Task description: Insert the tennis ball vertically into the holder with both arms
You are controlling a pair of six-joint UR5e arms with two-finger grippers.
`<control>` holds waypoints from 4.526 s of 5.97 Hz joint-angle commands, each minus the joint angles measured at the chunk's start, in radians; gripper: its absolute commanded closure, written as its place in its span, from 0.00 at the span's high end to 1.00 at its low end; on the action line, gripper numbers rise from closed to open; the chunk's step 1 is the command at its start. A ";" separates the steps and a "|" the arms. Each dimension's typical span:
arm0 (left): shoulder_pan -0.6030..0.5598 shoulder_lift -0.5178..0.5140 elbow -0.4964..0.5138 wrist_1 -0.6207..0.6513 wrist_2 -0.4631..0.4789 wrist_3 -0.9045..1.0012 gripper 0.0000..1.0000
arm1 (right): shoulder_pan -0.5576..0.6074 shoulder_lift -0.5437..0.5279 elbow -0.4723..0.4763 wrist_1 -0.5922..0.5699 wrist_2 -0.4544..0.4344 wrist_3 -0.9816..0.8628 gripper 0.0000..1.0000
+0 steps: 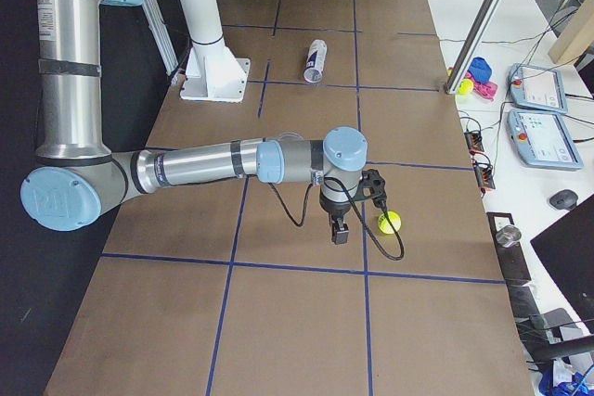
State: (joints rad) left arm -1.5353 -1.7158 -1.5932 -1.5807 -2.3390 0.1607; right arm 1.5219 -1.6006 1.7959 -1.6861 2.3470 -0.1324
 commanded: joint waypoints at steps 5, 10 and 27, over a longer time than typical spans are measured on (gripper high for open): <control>0.409 -0.297 -0.089 -0.357 0.053 -0.201 1.00 | -0.003 0.019 0.006 0.000 0.002 0.004 1.00; 0.971 -0.580 -0.163 0.012 0.554 -0.170 1.00 | -0.008 0.021 0.005 0.000 0.002 0.004 1.00; 1.155 -0.768 0.174 0.185 0.733 -0.015 0.67 | -0.014 0.021 0.000 0.000 0.002 0.005 1.00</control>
State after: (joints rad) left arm -0.3803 -2.4828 -1.4137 -1.3989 -1.6060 0.1641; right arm 1.5087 -1.5800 1.7968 -1.6858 2.3485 -0.1273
